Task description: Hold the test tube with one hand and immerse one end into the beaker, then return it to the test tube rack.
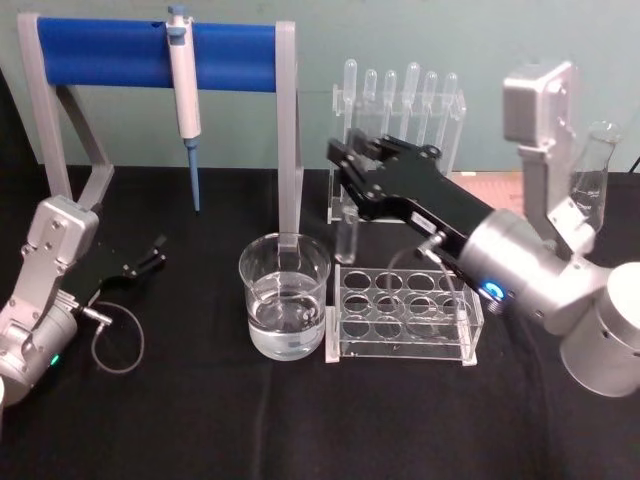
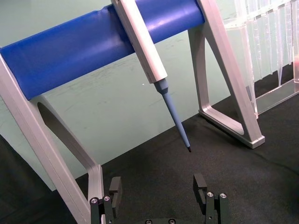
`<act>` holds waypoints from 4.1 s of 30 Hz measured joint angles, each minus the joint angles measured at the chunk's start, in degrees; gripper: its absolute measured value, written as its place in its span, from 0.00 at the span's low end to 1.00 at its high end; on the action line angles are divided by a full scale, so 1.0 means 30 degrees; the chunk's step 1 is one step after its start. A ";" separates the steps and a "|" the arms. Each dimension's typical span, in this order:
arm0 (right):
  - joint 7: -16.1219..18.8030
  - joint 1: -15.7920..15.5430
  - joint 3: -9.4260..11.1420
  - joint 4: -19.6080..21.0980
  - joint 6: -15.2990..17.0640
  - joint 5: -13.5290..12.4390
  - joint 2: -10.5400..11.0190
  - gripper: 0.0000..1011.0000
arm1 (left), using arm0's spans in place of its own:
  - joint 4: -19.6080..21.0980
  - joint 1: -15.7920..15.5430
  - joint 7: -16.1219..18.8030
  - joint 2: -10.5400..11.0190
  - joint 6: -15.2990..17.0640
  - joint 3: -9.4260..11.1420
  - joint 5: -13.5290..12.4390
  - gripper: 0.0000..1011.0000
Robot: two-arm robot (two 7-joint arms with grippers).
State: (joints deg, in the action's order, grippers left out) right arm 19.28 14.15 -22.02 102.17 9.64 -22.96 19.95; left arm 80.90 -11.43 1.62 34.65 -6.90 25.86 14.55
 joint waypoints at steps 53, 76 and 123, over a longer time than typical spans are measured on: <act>0.1759 0.1376 -0.2825 -0.6964 -0.3646 0.1633 -0.2235 0.22 | 0.0000 -0.0001 0.0000 0.0000 -0.0001 -0.0001 0.0000 0.99; 0.1736 0.1400 -0.2814 -0.6938 -0.3630 0.1545 -0.2232 0.22 | 0.0001 -0.0001 0.0000 0.0000 -0.0001 -0.0001 0.0000 0.99; 0.1737 0.1400 -0.2814 -0.6940 -0.3618 0.1533 -0.2233 0.22 | 0.0000 -0.0001 0.0000 0.0000 -0.0002 -0.0001 0.0001 0.99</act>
State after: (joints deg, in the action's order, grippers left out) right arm 24.49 18.35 -30.47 81.35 -1.22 -18.36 13.25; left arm 80.90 -11.43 1.62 34.65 -6.91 25.86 14.55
